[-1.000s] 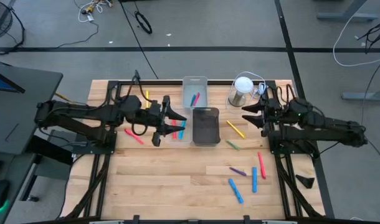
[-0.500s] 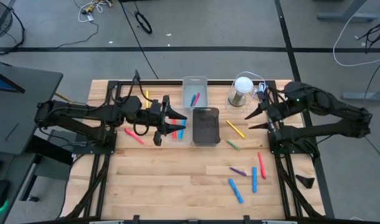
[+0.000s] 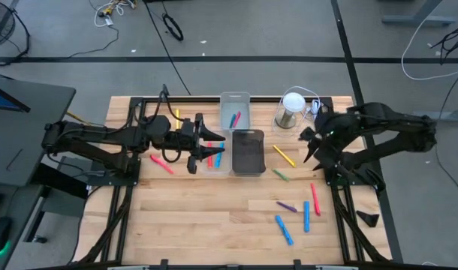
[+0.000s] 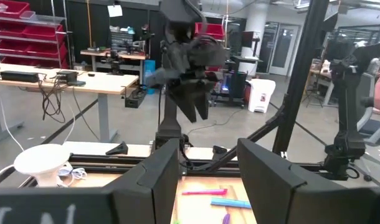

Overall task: Pick & Place Markers
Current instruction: Put the right blue highlighter into the transparent bin

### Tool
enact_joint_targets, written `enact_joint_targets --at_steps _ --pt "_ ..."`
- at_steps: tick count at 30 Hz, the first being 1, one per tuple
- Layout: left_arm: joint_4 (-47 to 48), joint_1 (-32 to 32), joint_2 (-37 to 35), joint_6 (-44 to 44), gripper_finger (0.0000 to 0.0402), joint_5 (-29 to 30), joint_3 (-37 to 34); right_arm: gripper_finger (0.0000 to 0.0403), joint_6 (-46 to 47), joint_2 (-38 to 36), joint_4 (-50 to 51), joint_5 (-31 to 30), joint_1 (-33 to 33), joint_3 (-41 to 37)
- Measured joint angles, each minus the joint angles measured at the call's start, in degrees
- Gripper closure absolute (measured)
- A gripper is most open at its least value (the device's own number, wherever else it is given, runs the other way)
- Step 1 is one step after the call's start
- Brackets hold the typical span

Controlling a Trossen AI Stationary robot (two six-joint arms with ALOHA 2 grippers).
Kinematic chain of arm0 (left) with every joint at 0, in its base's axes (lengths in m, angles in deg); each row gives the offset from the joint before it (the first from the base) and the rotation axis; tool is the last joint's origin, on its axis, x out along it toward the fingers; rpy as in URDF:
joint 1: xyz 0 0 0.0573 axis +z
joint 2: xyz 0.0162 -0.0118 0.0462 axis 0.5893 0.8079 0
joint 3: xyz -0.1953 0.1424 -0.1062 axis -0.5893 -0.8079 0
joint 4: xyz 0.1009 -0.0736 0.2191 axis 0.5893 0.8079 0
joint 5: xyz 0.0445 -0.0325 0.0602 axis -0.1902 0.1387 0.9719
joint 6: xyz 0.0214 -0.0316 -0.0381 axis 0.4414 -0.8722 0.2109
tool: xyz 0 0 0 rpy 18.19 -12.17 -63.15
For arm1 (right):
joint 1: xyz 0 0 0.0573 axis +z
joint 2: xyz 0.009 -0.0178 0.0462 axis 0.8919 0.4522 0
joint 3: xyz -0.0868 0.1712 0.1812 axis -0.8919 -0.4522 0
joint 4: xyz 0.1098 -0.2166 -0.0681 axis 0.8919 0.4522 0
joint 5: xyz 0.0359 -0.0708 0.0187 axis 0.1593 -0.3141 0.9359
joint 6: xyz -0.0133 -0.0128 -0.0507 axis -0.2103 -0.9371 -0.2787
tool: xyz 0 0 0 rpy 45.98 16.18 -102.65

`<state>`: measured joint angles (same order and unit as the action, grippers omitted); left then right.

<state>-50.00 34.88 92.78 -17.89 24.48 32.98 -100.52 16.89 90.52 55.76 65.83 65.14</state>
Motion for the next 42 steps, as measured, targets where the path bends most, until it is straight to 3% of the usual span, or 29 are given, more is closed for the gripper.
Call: enact_joint_targets --at_steps 7,13,21,37,42 --pt "0.02 0.00 0.00 -0.02 0.0232 0.00 0.00 0.0229 -2.84 4.19 7.90 -3.74 6.48 0.67" --pt "0.00 0.00 0.00 -0.01 0.0232 -0.01 0.00 0.0229 -1.55 5.75 7.49 -4.63 11.95 0.30" --pt "0.02 0.00 0.04 -0.02 0.0232 -0.02 0.00 0.0229 4.27 6.83 6.70 -7.63 19.78 -8.59" --pt "0.02 0.00 0.04 -0.02 0.0232 -0.05 0.02 0.0229 16.71 6.83 -21.81 -11.61 34.75 -30.90" --pt "0.02 0.00 0.04 -0.02 0.0232 -0.05 0.02 0.0229 16.55 6.83 -28.89 -11.55 37.68 -37.07"
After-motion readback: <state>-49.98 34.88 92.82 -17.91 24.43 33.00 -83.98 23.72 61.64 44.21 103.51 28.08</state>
